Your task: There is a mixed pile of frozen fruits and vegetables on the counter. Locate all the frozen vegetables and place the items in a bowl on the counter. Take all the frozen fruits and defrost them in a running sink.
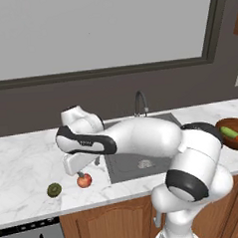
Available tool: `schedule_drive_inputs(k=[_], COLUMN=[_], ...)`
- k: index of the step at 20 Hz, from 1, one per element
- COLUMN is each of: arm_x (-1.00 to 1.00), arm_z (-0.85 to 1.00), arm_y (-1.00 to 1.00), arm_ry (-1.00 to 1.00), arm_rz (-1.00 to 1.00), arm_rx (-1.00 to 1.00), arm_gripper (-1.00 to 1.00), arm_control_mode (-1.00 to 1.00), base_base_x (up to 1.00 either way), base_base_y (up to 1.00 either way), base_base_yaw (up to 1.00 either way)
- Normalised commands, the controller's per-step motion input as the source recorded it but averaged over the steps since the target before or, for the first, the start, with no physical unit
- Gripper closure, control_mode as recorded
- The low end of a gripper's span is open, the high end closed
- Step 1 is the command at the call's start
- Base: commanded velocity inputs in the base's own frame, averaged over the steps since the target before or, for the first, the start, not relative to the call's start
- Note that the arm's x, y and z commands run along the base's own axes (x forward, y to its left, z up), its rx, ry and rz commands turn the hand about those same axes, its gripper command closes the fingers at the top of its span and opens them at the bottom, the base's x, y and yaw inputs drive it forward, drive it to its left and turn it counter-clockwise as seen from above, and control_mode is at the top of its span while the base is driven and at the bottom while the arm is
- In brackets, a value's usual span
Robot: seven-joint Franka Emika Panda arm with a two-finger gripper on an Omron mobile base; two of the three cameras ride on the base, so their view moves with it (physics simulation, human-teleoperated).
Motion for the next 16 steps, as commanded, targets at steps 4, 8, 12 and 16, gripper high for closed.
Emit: schedule_drive_inputs(k=[4,8,12,16], arm_x=[0.22,0.20,0.15,0.22], arm_z=[-0.26,-0.34,-0.16,-0.17], arm_y=[0.15,0.11,0.04,0.04], arm_ry=[-0.05,-0.04,-0.03,-0.03], arm_rz=[0.00,0.00,0.00,0.00], arm_rx=[0.03,0.06,0.01,0.00], arm_gripper=[-1.00,-1.00,-1.00,-1.00], arm_control_mode=[-1.00,-1.00,-1.00,-1.00], base_base_x=[0.00,0.00,0.00,0.00], base_base_y=[0.00,0.00,0.00,0.00], base_base_yaw=[0.00,0.00,0.00,0.00])
